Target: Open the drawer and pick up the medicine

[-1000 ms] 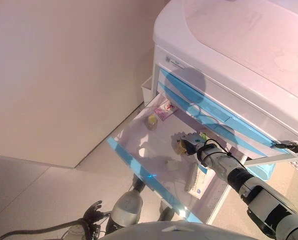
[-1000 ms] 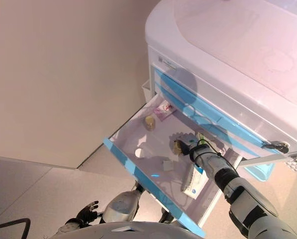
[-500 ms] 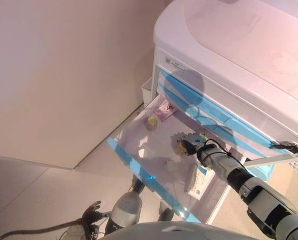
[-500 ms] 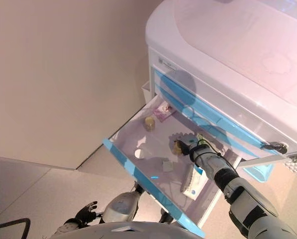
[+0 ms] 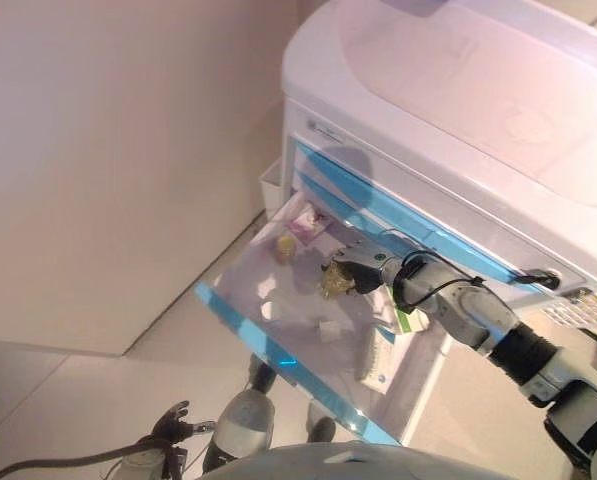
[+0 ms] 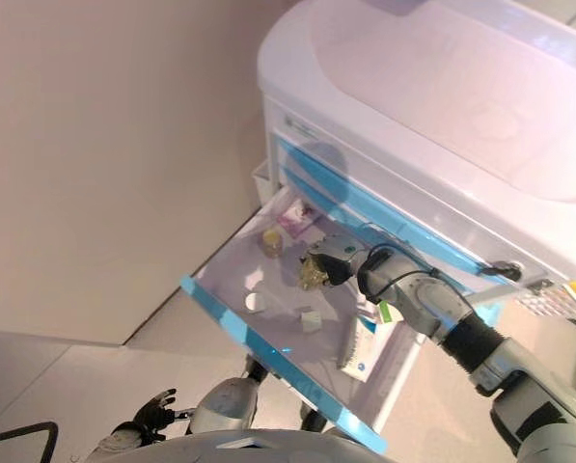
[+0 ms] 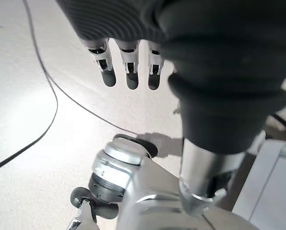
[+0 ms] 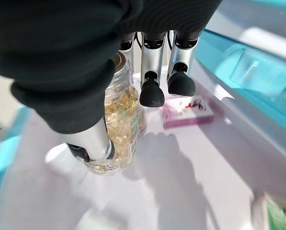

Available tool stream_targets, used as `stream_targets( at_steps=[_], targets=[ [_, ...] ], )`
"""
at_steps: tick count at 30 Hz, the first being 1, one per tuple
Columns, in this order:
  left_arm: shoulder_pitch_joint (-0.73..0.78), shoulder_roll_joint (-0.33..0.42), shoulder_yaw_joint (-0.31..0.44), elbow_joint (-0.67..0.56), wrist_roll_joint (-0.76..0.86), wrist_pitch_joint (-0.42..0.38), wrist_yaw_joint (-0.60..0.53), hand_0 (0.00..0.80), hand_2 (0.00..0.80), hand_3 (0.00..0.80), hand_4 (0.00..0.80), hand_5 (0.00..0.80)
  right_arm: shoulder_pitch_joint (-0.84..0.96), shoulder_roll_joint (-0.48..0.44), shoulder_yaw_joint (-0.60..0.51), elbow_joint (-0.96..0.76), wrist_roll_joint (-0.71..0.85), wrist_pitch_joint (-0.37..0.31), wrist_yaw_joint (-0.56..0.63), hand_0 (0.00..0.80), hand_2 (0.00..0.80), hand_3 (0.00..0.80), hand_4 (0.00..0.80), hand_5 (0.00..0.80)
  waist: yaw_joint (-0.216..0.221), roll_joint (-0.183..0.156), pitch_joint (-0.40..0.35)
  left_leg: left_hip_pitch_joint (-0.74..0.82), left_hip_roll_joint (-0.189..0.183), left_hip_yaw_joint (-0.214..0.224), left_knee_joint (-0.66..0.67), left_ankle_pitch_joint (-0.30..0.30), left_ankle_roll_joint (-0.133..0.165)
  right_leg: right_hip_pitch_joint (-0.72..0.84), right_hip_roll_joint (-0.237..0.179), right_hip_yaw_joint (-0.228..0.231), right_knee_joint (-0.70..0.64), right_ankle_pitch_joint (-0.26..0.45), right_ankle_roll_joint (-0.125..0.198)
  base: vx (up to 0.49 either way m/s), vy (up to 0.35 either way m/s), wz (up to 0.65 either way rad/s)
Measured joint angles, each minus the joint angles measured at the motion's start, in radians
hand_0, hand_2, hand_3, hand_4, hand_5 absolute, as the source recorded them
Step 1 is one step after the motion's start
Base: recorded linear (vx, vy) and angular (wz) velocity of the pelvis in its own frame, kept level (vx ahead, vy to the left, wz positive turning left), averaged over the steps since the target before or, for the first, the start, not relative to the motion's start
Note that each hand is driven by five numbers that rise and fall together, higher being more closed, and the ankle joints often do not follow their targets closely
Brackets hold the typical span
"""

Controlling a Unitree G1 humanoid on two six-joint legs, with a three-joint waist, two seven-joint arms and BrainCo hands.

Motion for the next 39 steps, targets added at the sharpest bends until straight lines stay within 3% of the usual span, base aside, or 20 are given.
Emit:
stream_targets(
  at_steps=[3,7,15,21,24,27,31,36,39],
  targets=[
    [-0.011,0.003,0.012,0.021,-0.001,0.009,0.000,0.000,0.000,0.000,0.000,0.000,-0.006,-0.055,-0.086,-0.084,0.209,0.011,0.069,0.800,0.800,0.800,0.800,0.800,-0.031,-0.010,-0.007,0.013,0.008,0.035,0.000,-0.004,0.001,-0.001,0.003,0.035,-0.001,0.011,0.002,0.005,0.020,-0.36],
    [-0.012,-0.002,0.024,0.025,-0.004,0.008,0.002,0.000,0.000,0.000,0.000,0.000,-0.036,-0.098,-0.244,-0.107,0.374,0.011,0.070,0.800,0.800,0.800,0.800,0.800,-0.077,-0.008,-0.018,0.014,0.014,0.070,0.000,-0.010,-0.003,-0.015,0.005,0.071,0.001,0.022,0.001,0.002,0.036,-0.26],
    [-0.009,-0.045,0.024,0.038,-0.007,0.005,0.007,0.000,0.000,0.000,0.000,0.000,-0.063,-0.194,-0.447,-0.096,0.479,0.004,-0.036,0.800,0.800,0.800,0.800,0.800,-0.117,0.038,-0.064,0.034,0.009,0.085,-0.001,-0.010,0.013,0.002,0.001,0.099,-0.009,0.031,0.004,0.015,0.027,-0.09],
    [-0.003,-0.047,0.030,0.066,-0.024,0.006,0.006,0.000,0.000,0.000,0.000,0.000,-0.206,-0.290,-0.455,0.142,0.504,0.018,-0.188,0.800,0.800,0.800,0.800,0.800,-0.128,0.056,-0.081,0.051,0.012,0.083,-0.001,-0.013,0.009,0.033,0.008,0.092,-0.032,0.035,0.000,0.029,0.003,0.04],
    [0.007,-0.047,0.030,0.066,-0.024,0.016,0.004,0.000,0.000,0.000,0.000,0.000,-0.300,-0.341,-0.437,0.300,0.501,0.045,-0.234,0.800,0.800,0.800,0.800,0.800,-0.124,0.056,-0.082,0.050,0.011,0.074,-0.001,-0.012,0.008,0.039,0.008,0.080,-0.036,0.036,0.001,0.041,0.006,0.10],
    [0.013,-0.040,0.029,0.068,-0.024,0.036,0.003,0.000,0.000,0.000,0.000,0.000,-0.450,-0.392,-0.318,0.467,0.482,0.080,-0.246,0.800,0.800,0.800,0.800,0.800,-0.109,0.055,-0.083,0.051,0.010,0.067,-0.001,-0.012,0.008,0.046,0.008,0.073,-0.040,0.036,0.001,0.037,0.020,0.07],
    [0.010,-0.034,0.021,0.064,-0.024,0.055,0.003,0.000,0.000,0.000,0.000,0.000,-0.628,-0.393,-0.110,0.676,0.421,0.113,-0.236,0.800,0.800,0.800,0.800,0.800,-0.084,0.054,-0.086,0.065,0.000,0.032,-0.001,-0.011,0.008,0.083,0.007,0.041,-0.066,0.037,0.001,0.035,0.018,0.24],
    [0.011,-0.031,0.019,0.064,-0.024,0.079,0.000,0.000,0.000,0.000,0.000,0.000,-0.727,-0.370,0.049,0.835,0.376,0.146,-0.154,0.800,0.800,0.800,0.800,0.800,-0.029,0.054,-0.087,0.068,-0.009,0.004,0.000,-0.011,0.007,0.108,0.006,0.008,-0.082,0.037,0.002,0.056,0.025,0.19],
    [0.009,-0.030,0.019,0.059,-0.024,0.087,-0.004,0.000,0.000,0.000,0.000,0.000,-0.758,-0.346,0.088,0.902,0.361,0.165,-0.096,0.800,0.800,0.800,0.800,0.800,-0.004,0.054,-0.087,0.066,-0.018,-0.023,0.000,-0.008,0.007,0.122,0.004,-0.007,-0.092,0.036,0.003,0.055,0.033,0.26]
  ],
)
